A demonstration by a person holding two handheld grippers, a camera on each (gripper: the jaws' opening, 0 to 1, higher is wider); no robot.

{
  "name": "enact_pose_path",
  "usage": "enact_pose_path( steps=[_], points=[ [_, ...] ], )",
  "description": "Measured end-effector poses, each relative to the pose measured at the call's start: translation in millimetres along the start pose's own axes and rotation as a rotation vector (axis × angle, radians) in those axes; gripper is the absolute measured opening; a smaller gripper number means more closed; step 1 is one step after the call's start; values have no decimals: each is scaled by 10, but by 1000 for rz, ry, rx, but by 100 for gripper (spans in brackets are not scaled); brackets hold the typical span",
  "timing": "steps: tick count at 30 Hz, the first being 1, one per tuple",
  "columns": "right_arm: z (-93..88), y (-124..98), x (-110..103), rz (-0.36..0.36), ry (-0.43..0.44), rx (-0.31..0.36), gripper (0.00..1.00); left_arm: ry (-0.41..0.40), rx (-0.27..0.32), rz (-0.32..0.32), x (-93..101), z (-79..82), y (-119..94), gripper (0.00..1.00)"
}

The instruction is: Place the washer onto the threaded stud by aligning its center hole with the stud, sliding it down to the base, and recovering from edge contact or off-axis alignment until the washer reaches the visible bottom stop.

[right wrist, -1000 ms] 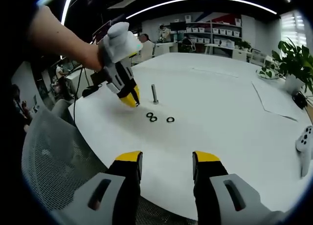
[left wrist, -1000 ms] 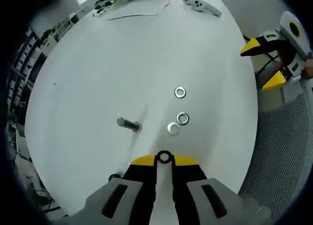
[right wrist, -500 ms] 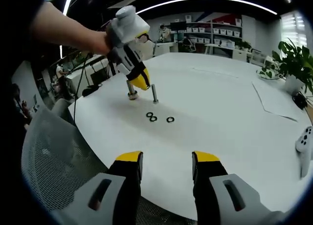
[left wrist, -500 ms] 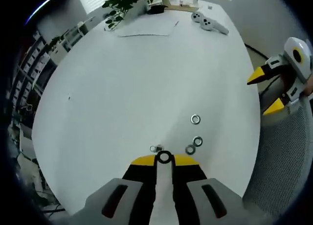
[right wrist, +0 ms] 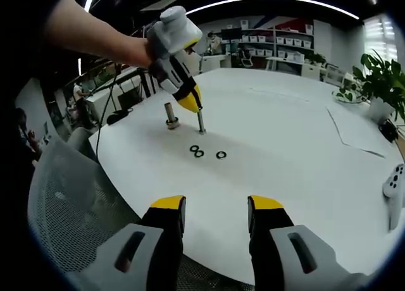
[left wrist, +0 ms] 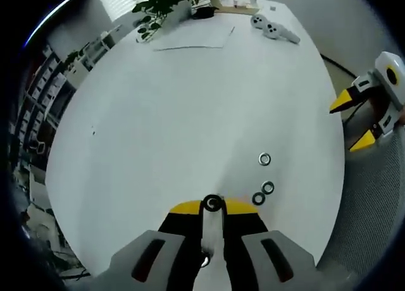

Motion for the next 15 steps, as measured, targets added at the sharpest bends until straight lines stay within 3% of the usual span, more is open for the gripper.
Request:
enact_pose_path(
  steps=[15],
  points=[
    [7, -3, -5, 4, -1, 2, 41, -9, -51, -30, -17, -44, 158, 9]
  ],
)
Point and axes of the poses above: the point that each gripper's makers call its tool centre point, and the gripper's own axes: y roughly forward along the fingers, x roughly to its right, z roughly out of its top, the point moved 3 cm from there along -y, roughly backward along the fingers, and after that the axes turned 4 degrees about -z, right-handed, at the moved point
